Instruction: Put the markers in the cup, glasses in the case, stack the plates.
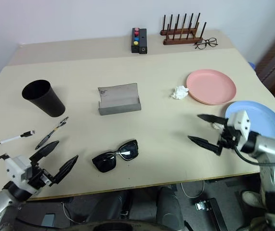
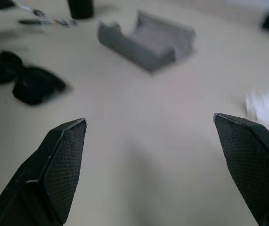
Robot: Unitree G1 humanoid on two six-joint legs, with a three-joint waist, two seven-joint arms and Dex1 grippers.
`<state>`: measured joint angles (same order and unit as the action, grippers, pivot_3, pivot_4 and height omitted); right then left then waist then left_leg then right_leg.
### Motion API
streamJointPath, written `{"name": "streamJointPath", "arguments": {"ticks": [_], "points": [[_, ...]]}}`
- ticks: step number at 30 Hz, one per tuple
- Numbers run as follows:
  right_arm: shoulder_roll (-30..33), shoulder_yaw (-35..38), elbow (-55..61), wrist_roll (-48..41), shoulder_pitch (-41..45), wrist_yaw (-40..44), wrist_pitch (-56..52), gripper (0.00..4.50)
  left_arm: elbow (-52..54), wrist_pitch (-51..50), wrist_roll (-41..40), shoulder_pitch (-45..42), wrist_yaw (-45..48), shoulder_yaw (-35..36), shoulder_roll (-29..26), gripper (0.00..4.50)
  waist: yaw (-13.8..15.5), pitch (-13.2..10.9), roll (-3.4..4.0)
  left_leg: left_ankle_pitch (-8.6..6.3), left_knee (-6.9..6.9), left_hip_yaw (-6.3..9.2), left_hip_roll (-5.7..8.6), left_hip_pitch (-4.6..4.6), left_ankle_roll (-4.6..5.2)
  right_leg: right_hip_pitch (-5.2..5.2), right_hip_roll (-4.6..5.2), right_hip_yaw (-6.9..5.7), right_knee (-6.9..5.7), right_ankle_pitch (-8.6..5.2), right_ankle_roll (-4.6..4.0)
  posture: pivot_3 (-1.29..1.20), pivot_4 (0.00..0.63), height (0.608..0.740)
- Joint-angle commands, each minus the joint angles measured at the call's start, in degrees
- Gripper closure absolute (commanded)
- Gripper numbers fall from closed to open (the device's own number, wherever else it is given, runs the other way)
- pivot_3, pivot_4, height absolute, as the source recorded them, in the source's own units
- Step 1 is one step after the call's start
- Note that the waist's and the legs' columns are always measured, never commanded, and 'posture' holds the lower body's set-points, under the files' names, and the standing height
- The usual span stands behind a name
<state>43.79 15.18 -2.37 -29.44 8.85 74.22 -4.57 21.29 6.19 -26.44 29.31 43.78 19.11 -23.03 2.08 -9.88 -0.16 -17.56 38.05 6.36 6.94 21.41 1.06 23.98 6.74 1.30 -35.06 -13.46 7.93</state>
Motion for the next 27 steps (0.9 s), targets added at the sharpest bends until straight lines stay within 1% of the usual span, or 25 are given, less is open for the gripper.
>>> {"name": "streamJointPath", "arguments": {"ticks": [1, 3, 5, 7, 9, 11, 13, 15, 19, 23, 27], "points": [[0.0, -5.7, -5.0, 1.8, 9.7, 5.1, 1.6, 0.09, 4.0, -3.9, 1.9, -3.2, -5.6, 0.5, -1.2, 0.0, 0.0, 0.0, 0.0, 0.02, 0.01, 0.0, 0.01, 0.01, -0.02, 0.02, -0.06, -0.01, -0.01, 0.02, 0.0, 0.0, 0.15, 0.74], [-0.1, -8.8, -7.5, 2.5, 13.5, 8.8, 1.8, 0.09, 6.3, -7.5, 1.1, -5.2, -9.1, 0.7, -1.1, 0.0, 0.3, 0.0, -0.04, 0.03, 0.01, 0.05, 0.02, 0.02, -0.04, 0.04, -0.05, -0.05, -0.06, 0.02, 0.0, 0.0, 0.15, 0.74], [-0.6, -11.9, -10.5, 3.9, 17.3, 11.9, 2.9, 0.09, 9.0, -13.4, 1.6, -7.1, -14.6, 1.0, -1.1, 0.0, 0.3, 0.0, -0.06, 0.07, 0.01, 0.12, 0.04, 0.06, -0.11, 0.05, -0.02, -0.12, -0.05, 0.02, 0.0, 0.0, 0.15, 0.74], [-1.0, -14.6, -13.3, 5.0, 20.4, 15.0, 3.5, 0.09, 11.5, -19.7, 0.4, -8.6, -18.7, 1.2, -1.4, 0.0, 0.1, 0.0, -0.05, 0.17, 0.0, 0.08, 0.07, 0.08, -0.3, 0.08, -0.01, -0.1, -0.04, 0.03, 0.01, 0.0, 0.15, 0.74], [-1.3, -16.5, -15.8, 6.0, 22.6, 17.5, 4.7, 0.09, 13.6, -24.2, -0.5, -9.5, -21.2, 1.3, -1.8, 0.0, 0.0, 0.0, -0.05, 0.19, 0.0, 0.07, 0.08, 0.1, -0.32, 0.12, 0.0, -0.09, -0.04, 0.03, 0.01, 0.0, 0.15, 0.74], [-1.8, -18.1, -18.6, 6.2, 25.1, 18.2, 5.6, 0.09, 15.7, -29.5, -3.2, -10.2, -23.1, 1.7, -2.3, 0.0, -0.2, 0.0, -0.04, 0.19, -0.01, 0.06, 0.08, 0.1, -0.33, 0.14, -0.01, -0.06, -0.06, 0.03, 0.01, 0.0, 0.15, 0.74], [-2.3, -19.0, -20.7, 6.4, 27.1, 18.3, 6.3, 0.09, 17.1, -31.7, -4.7, -10.9, -24.2, 2.1, -2.2, 0.0, -0.4, 0.0, -0.03, 0.19, -0.01, 0.06, 0.08, 0.1, -0.34, 0.16, -0.01, -0.04, -0.09, 0.03, 0.01, 0.0, 0.15, 0.74], [-3.1, -19.5, -22.0, 6.2, 28.8, 18.3, 6.8, 0.09, 18.1, -35.1, -1.7, -11.3, -27.4, 1.4, -3.1, 0.0, -0.5, 0.0, -0.03, 0.2, -0.02, 0.07, 0.08, 0.09, -0.34, 0.17, -0.02, -0.05, -0.13, 0.03, 0.01, 0.0, 0.15, 0.74], [-5.1, -19.5, -23.0, 6.2, 31.1, 18.3, 6.4, 0.09, 20.5, -42.9, 1.1, -11.6, -32.2, 0.5, -4.8, 0.0, -0.7, 0.0, -0.03, 0.22, -0.03, 0.07, 0.08, 0.09, -0.38, 0.18, -0.02, -0.04, -0.15, 0.03, 0.01, 0.0, 0.15, 0.74], [-7.5, -19.3, -23.3, 6.7, 32.6, 18.0, 6.0, 0.09, 21.4, -50.6, -1.2, -13.1, -31.8, 0.9, -7.6, 0.0, -1.0, 0.0, -0.03, 0.22, -0.03, 0.07, 0.08, 0.1, -0.38, 0.2, -0.02, -0.04, -0.16, 0.03, 0.0, 0.0, 0.15, 0.74], [-9.7, -18.9, -22.5, 6.7, 33.1, 16.3, 5.0, 0.09, 19.7, -53.2, -0.5, -16.7, -28.6, 0.5, -12.9, 0.0, -1.4, 0.0, 0.0, 0.24, -0.04, 0.11, 0.09, 0.11, -0.43, 0.23, -0.03, -0.05, -0.19, 0.03, 0.0, 0.0, 0.15, 0.74]]}}
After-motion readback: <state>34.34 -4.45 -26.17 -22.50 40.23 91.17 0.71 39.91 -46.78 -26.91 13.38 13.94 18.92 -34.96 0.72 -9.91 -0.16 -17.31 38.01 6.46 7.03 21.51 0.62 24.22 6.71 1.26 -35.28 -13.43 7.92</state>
